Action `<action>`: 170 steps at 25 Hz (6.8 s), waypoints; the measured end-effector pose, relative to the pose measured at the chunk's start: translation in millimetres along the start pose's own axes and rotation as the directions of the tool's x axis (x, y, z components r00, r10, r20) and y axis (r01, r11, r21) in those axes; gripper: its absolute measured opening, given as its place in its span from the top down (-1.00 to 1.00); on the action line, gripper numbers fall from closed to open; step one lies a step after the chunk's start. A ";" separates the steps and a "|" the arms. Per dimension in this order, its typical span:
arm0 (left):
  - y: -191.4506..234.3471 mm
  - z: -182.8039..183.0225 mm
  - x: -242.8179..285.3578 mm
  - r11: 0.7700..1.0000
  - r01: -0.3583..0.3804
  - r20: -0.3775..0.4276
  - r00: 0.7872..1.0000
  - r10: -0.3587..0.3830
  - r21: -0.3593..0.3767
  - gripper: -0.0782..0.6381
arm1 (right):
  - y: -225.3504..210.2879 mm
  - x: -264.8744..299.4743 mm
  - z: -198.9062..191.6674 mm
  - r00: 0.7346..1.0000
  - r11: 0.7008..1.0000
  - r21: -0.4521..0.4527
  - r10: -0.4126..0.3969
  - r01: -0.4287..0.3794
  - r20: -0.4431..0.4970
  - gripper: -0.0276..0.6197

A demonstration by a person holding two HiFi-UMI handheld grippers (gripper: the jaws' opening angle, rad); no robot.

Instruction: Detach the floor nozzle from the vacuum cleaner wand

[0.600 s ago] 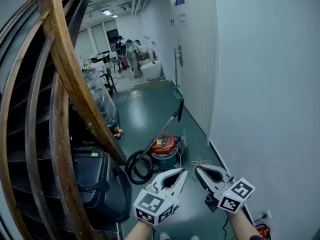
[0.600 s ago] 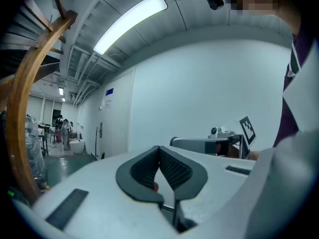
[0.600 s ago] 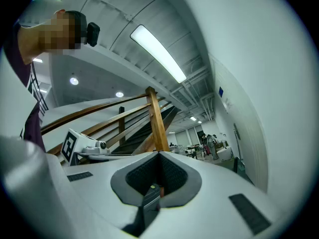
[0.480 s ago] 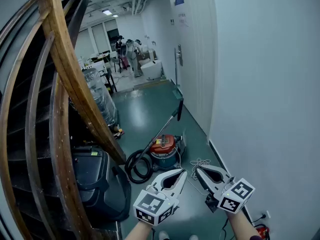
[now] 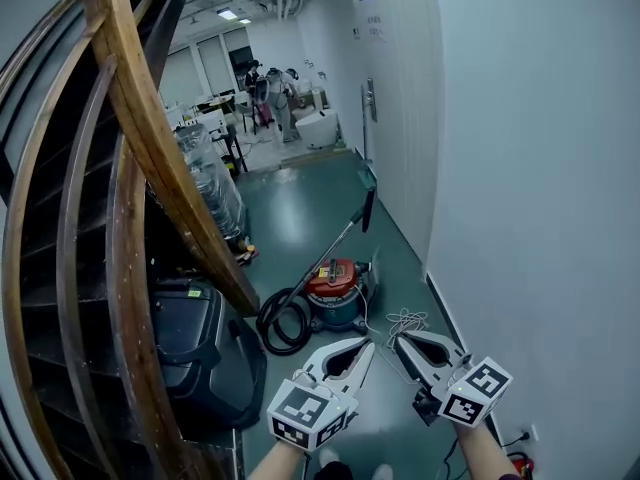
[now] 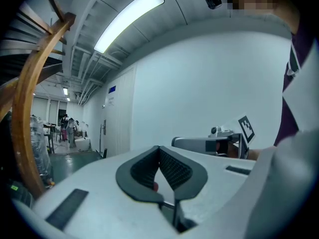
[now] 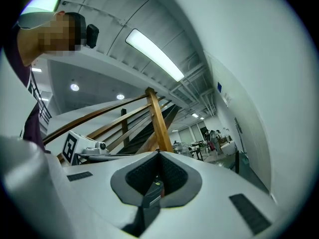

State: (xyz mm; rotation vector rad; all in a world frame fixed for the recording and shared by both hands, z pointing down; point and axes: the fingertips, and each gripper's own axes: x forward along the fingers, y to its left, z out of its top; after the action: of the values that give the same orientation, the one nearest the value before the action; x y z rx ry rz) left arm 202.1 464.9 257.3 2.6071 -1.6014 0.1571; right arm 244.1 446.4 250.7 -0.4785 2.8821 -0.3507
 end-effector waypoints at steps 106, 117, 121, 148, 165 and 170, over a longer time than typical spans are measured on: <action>558.8 -81.4 391.4 0.980 0.067 -0.197 0.975 -0.105 -0.187 0.76 | -488.8 469.7 -95.1 0.974 0.935 0.286 -0.176 0.210 -0.142 0.86; 602.1 -89.5 421.1 0.955 0.174 -0.199 0.954 -0.224 -0.241 0.76 | -525.8 499.7 -95.0 0.939 0.899 0.275 -0.310 0.340 -0.148 0.86; 606.4 -93.2 423.5 0.945 0.191 -0.198 0.949 -0.247 -0.265 0.76 | -529.3 500.5 -95.5 0.928 0.889 0.273 -0.336 0.369 -0.160 0.86; 634.0 -197.4 498.1 0.941 0.165 -0.269 0.931 -0.248 -0.296 0.77 | -624.0 489.2 -190.1 0.888 0.822 0.337 -0.407 0.459 -0.216 0.86; 630.9 -308.5 534.0 0.946 0.182 -0.342 0.900 -0.270 -0.267 0.76 | -667.6 473.4 -284.7 0.872 0.786 0.377 -0.433 0.489 -0.229 0.86; 638.2 -336.5 543.1 0.966 0.190 -0.389 0.888 -0.246 -0.178 0.76 | -674.5 472.3 -294.6 0.870 0.781 0.385 -0.439 0.492 -0.223 0.86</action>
State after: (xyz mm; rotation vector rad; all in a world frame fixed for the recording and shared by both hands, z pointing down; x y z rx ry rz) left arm -139.1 -263.0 668.6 2.4181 -1.1286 0.5205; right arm -65.7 -275.2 635.5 -1.1155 2.6261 -1.1052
